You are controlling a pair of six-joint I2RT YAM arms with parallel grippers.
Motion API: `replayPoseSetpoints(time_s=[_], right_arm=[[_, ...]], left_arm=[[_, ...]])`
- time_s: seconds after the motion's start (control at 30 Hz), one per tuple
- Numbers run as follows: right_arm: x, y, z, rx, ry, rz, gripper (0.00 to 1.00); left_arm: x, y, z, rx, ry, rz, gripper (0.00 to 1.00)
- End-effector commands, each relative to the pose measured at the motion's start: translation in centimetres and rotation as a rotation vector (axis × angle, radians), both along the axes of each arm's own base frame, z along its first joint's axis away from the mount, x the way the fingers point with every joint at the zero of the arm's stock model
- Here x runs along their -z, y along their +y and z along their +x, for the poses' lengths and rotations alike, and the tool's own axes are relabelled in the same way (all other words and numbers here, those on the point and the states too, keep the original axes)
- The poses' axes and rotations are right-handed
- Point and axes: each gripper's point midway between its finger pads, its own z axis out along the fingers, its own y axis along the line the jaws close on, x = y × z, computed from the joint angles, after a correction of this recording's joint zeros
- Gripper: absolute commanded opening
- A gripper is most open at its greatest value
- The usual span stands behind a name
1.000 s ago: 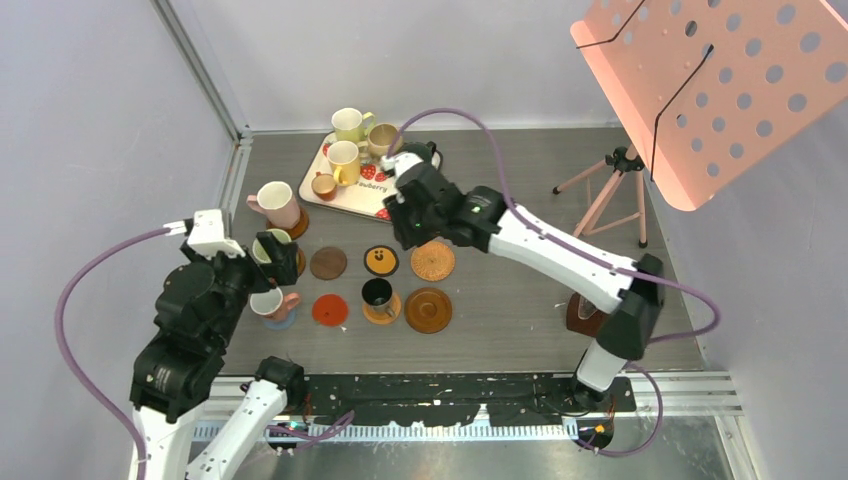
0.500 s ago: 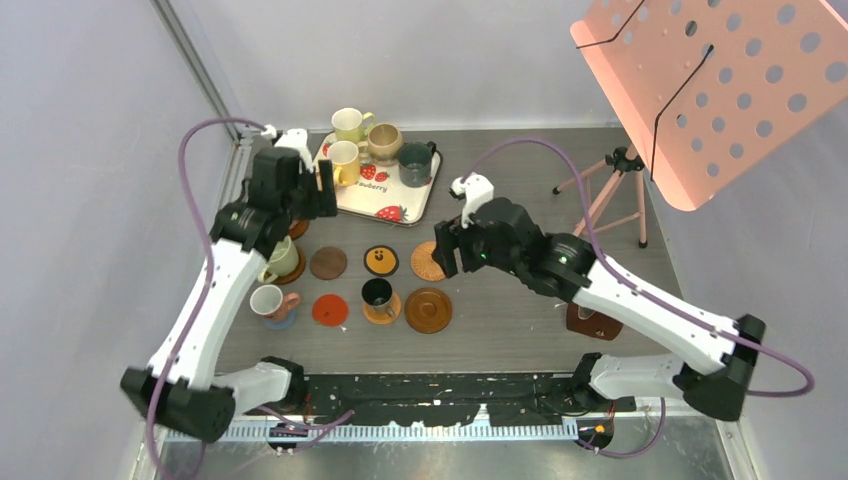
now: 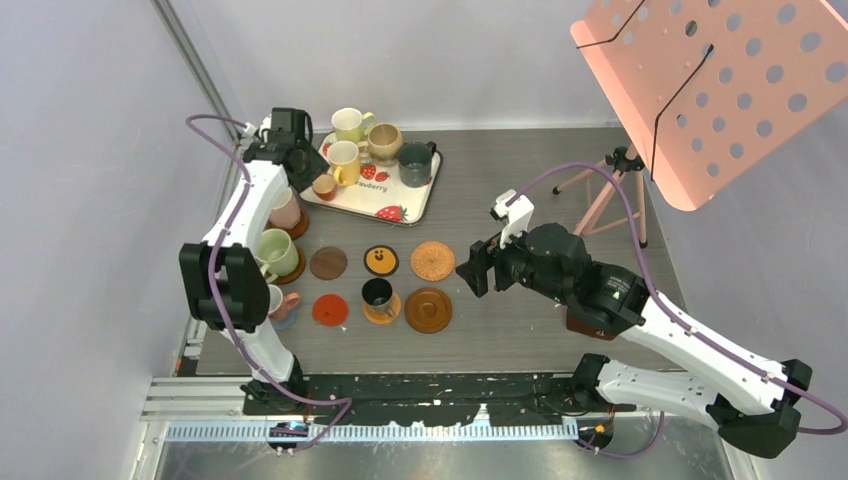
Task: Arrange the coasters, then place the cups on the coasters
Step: Pick up the cup from the tray.
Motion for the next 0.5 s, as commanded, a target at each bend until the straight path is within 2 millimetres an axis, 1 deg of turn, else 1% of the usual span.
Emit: replayPoseSetpoints(time_s=[0.0,0.2,0.3,0.47], right_arm=[[-1.2,-0.1,0.0,-0.013,-0.053,0.024,0.77],[-0.8,-0.7,0.1,-0.006,-0.067,-0.001,0.78],[-0.8,-0.8,0.1,-0.006,-0.070,-0.005,0.78],[-0.8,-1.0,0.2,0.004,-0.079,-0.012,0.78]], left_arm=[[0.1,0.2,2.0,-0.246,-0.076,-0.136,0.45],[3.1,1.3,2.4,-0.434,-0.052,-0.179,0.40],[4.5,1.3,2.9,-0.499,-0.045,-0.217,0.39],[6.5,0.8,3.9,-0.513,-0.011,-0.243,0.36]])
